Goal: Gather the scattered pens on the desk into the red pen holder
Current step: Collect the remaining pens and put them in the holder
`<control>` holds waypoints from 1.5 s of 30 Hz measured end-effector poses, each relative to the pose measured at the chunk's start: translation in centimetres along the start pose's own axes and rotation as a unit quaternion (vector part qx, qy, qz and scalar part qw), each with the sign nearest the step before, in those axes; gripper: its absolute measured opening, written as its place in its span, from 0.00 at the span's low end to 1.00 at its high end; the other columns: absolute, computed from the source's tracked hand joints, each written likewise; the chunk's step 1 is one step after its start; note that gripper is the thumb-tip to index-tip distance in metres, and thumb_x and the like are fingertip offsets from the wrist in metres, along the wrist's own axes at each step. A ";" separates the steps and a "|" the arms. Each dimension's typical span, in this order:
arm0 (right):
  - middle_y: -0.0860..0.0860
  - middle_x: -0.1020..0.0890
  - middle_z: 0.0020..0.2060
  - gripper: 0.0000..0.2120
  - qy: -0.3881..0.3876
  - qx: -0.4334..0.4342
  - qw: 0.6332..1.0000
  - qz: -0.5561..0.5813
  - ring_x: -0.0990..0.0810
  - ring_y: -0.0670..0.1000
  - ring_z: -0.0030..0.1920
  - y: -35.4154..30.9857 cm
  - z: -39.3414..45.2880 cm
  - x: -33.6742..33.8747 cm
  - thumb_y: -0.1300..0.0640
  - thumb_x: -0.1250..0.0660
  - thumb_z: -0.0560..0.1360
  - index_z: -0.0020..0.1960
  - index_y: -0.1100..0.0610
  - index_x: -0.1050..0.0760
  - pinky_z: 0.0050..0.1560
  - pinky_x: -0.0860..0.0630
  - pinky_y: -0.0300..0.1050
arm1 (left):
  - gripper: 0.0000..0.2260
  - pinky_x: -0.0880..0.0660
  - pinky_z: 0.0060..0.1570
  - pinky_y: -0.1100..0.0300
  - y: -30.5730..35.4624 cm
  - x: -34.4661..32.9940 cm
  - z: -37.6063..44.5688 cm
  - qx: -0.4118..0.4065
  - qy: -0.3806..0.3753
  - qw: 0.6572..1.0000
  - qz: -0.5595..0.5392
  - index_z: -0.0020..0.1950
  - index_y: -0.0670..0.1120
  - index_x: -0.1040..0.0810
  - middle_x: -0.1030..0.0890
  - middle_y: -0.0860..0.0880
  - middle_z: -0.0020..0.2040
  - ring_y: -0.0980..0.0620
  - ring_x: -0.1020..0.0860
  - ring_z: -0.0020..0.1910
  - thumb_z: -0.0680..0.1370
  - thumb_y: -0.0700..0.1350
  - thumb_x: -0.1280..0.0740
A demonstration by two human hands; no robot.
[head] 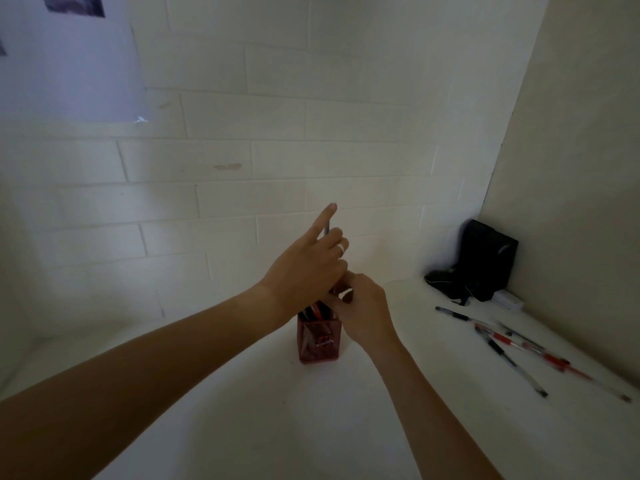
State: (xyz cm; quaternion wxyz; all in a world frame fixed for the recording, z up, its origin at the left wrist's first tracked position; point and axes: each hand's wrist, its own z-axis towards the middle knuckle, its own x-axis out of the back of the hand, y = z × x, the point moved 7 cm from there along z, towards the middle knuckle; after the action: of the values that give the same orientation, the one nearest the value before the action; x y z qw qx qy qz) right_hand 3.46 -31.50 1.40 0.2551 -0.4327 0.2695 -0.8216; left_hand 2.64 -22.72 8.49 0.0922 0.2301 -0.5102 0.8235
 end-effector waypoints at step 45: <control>0.54 0.18 0.54 0.08 0.114 -0.267 0.886 -0.362 0.23 0.56 0.57 25.2 -9.2 18.4 0.56 0.33 0.76 0.53 0.54 0.18 0.57 0.25 0.48 | 0.18 0.31 0.60 0.55 23.8 -1.8 10.2 0.096 -0.022 0.822 -0.561 0.65 0.48 0.26 0.25 0.48 0.61 0.48 0.27 0.61 0.76 0.41 0.40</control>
State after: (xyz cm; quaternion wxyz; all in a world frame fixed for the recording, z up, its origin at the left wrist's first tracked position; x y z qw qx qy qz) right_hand -8.77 -59.77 -9.17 -0.2183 -0.4553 0.3306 -0.7973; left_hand -2.11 -42.59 -7.57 0.5044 0.5027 -0.2127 0.6690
